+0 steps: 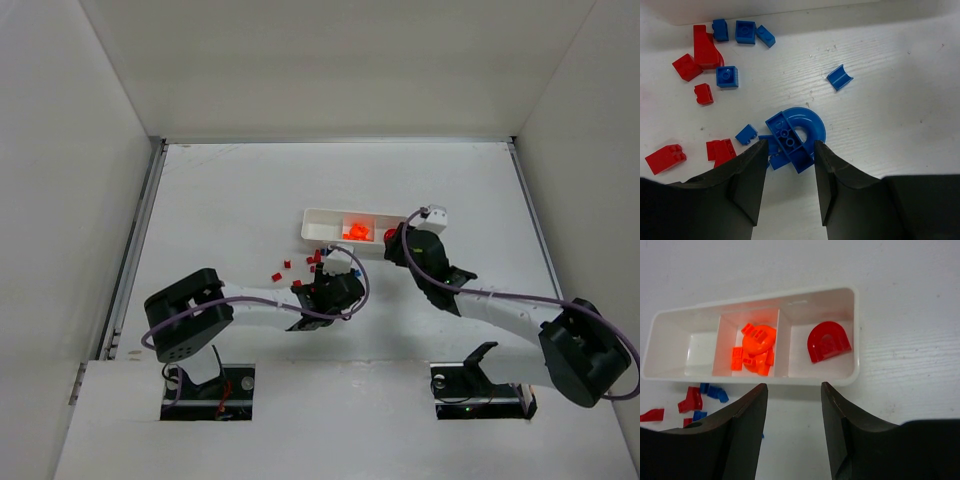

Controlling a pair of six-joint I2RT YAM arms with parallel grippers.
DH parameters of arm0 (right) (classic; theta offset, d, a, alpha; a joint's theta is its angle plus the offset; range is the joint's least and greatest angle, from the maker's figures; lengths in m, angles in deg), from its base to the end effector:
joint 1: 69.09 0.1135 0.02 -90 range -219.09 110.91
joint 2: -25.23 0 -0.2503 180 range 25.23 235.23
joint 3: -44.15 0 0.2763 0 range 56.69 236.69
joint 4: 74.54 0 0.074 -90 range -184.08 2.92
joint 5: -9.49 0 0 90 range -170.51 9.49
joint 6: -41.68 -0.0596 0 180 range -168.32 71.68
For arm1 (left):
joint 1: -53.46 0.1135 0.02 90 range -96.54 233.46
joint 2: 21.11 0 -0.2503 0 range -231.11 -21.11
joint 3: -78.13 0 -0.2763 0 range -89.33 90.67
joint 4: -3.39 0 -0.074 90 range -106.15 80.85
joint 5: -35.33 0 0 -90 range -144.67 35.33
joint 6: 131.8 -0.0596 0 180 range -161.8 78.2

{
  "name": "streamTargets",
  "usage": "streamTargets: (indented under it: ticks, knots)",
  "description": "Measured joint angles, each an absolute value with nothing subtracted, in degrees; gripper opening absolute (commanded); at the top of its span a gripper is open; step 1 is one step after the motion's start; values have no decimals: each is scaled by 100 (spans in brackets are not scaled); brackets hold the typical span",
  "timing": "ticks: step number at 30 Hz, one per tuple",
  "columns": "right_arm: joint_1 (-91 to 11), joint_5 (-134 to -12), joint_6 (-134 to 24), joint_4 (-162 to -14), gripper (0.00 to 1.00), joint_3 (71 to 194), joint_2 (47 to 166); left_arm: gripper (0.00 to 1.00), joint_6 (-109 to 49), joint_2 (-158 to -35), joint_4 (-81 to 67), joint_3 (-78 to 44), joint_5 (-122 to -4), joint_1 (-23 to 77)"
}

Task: Sort the legos into containers by color

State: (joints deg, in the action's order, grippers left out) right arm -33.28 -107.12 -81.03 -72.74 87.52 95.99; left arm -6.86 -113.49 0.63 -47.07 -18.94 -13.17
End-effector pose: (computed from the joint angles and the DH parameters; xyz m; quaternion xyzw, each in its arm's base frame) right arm 0.2570 0.1525 0.1677 0.1003 0.8265 0.1310 0.5383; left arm 0.1679 -0.3007 0.1159 0.1119 0.8661 -0.1336 0.4684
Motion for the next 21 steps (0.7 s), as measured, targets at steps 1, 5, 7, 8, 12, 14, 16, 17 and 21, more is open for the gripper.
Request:
streamTargets:
  ticks: [1,5,7,8,12,14,16,17,21]
  knots:
    - [-3260,-10732,-8153,-7245,53,8664,9575,37,-695,-11373,85,-4696,-1886,-1312]
    - [-3057,-10806,-8361,-7195,53,8371,9522,35,-747,-11460,153,-4650,-1872,-1306]
    - [-2993,-10828,-8459,-7156,53,8247,9505,34,-769,-11517,184,-4618,-1861,-1304]
    - [-2985,-10841,-8500,-7140,53,8192,9490,33,-789,-11554,205,-4604,-1859,-1299]
    - [-2902,-10907,-8658,-7112,53,8002,9361,25,-835,-11694,260,-4578,-1861,-1260]
    - [-2838,-10933,-8723,-7083,53,7895,9251,19,-844,-11716,269,-4578,-1864,-1240]
    - [-2784,-10953,-8795,-7038,53,7794,9175,15,-861,-11716,304,-4578,-1859,-1240]
    - [-2770,-10957,-8835,-7020,53,7751,9155,14,-872,-11716,326,-4578,-1861,-1243]
    - [-2696,-10990,-8931,-7003,53,7698,9153,12,-929,-11675,350,-4578,-1866,-1282]
